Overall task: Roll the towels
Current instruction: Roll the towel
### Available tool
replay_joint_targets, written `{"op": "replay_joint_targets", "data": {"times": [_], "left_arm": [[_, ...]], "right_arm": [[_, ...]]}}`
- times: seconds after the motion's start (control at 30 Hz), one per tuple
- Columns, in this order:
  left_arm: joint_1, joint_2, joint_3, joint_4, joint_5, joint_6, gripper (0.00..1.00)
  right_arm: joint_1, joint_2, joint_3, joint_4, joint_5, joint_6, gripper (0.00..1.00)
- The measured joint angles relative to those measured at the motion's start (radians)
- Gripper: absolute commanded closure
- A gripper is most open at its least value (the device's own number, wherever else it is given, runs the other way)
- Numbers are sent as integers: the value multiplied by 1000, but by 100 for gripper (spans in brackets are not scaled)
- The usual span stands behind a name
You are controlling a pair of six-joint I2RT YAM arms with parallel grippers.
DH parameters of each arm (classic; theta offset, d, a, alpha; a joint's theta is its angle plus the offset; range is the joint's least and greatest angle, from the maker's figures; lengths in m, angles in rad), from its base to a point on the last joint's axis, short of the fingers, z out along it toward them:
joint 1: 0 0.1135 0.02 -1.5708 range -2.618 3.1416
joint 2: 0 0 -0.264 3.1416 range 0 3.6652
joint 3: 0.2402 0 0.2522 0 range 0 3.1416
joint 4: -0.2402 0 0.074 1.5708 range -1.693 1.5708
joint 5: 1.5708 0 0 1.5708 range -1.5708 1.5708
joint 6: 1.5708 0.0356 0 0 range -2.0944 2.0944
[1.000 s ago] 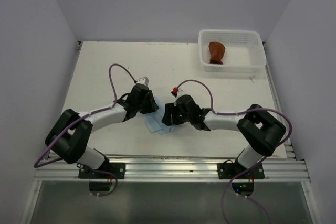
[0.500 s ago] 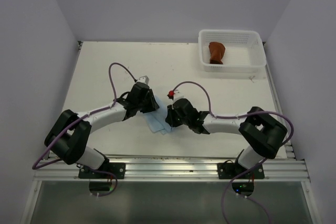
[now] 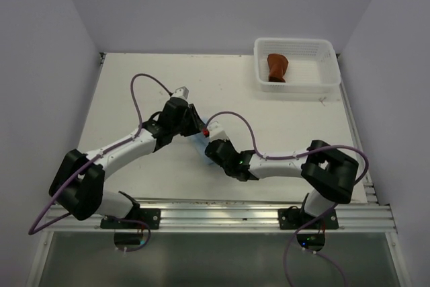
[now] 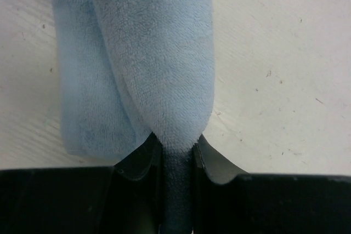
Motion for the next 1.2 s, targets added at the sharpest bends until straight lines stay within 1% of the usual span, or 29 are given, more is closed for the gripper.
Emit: {"op": "replay_joint_targets", "data": {"times": [0.27, 0.57, 0.77, 0.8, 0.83, 0.93, 1.13, 1.2], "left_arm": [[2, -15, 5, 0, 2, -7, 66], [2, 53, 20, 10, 28, -6, 66], [2, 90, 23, 14, 29, -1, 66], [2, 98, 22, 14, 27, 1, 66], [2, 105, 18, 16, 23, 2, 66], [2, 113, -16, 32, 10, 2, 67], [2, 117, -61, 67, 3, 2, 67], [2, 117, -66, 77, -1, 2, 67]], "right_arm": [[56, 52, 46, -34, 104, -36, 91], [138, 176, 169, -124, 249, -61, 90], [164, 226, 222, -174, 306, -60, 80], [165, 230, 228, -182, 308, -59, 77], [166, 233, 232, -188, 308, -56, 68], [166, 235, 245, -212, 304, -47, 60], [165, 229, 253, -234, 291, -23, 53], [165, 205, 242, -229, 264, -19, 48]]}}
